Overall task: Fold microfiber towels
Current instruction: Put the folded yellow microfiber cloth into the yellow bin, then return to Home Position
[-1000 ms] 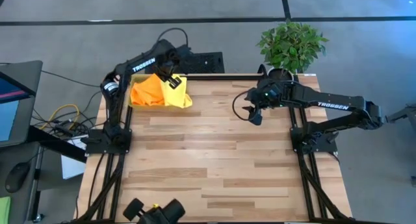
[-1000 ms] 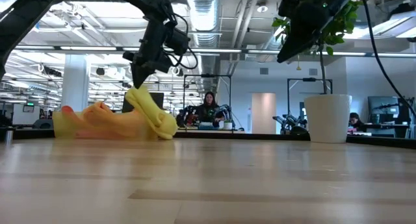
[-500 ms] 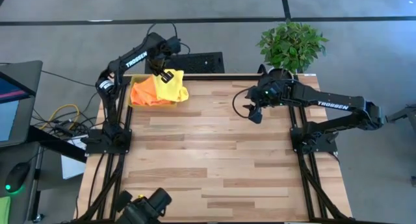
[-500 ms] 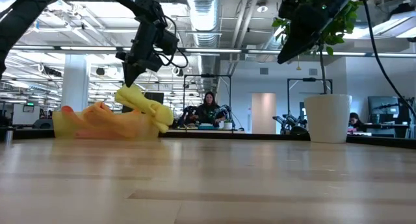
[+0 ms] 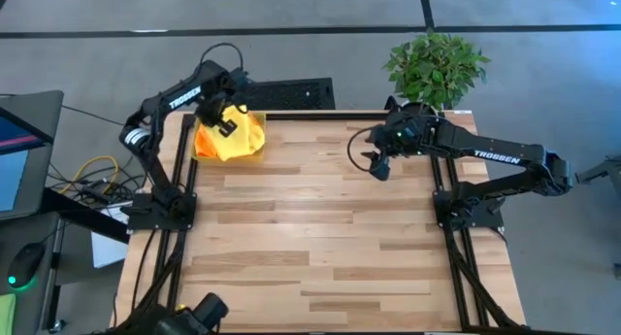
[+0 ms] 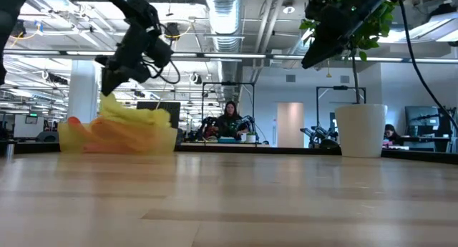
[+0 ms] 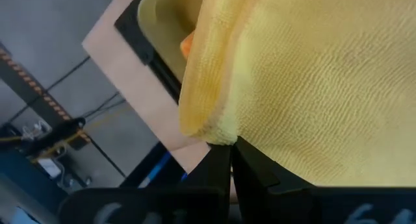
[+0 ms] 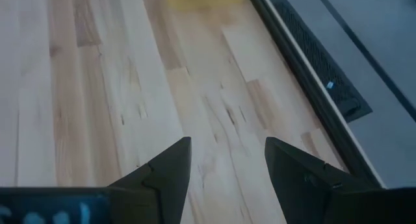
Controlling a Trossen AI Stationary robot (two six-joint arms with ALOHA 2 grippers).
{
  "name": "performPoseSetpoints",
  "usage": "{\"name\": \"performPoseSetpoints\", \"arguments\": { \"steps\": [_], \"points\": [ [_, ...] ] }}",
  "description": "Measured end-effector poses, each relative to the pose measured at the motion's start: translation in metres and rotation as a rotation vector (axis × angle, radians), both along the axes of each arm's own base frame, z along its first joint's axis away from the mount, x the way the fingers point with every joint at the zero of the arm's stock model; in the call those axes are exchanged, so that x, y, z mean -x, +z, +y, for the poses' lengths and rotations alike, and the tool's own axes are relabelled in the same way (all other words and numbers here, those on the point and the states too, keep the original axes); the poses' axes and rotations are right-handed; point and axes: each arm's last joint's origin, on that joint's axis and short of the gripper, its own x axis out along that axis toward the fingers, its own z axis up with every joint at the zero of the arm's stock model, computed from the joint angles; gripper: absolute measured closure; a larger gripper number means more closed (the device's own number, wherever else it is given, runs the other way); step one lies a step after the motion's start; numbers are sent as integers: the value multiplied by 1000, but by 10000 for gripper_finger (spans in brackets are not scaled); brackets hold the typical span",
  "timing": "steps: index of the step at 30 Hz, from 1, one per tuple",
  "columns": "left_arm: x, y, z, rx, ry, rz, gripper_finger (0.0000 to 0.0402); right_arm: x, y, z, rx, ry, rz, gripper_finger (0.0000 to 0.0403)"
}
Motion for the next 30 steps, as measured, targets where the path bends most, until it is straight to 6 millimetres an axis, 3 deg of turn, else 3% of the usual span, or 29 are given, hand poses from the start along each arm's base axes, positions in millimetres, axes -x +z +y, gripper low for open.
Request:
{"name": "performPoseSetpoints", "arguments": {
  "steps": [4, 12, 24, 27, 30],
  "points": [
    [9, -3, -2, 0, 26, 6, 401, -2, 2, -2, 11, -4, -29, 182],
    [7, -5, 1, 6, -26, -25, 382, -1, 2, -2, 12, -7, -30, 182],
    [10, -2, 0, -23, -51, 64, 277, -1, 3, -3, 14, -11, -29, 182],
    [10, 3, -1, -34, -22, 59, 268, 0, 11, -6, 17, -23, -33, 182],
    [11, 18, -9, -54, -10, -17, 289, 2, 30, -9, 34, -41, -54, 184]
  ]
}}
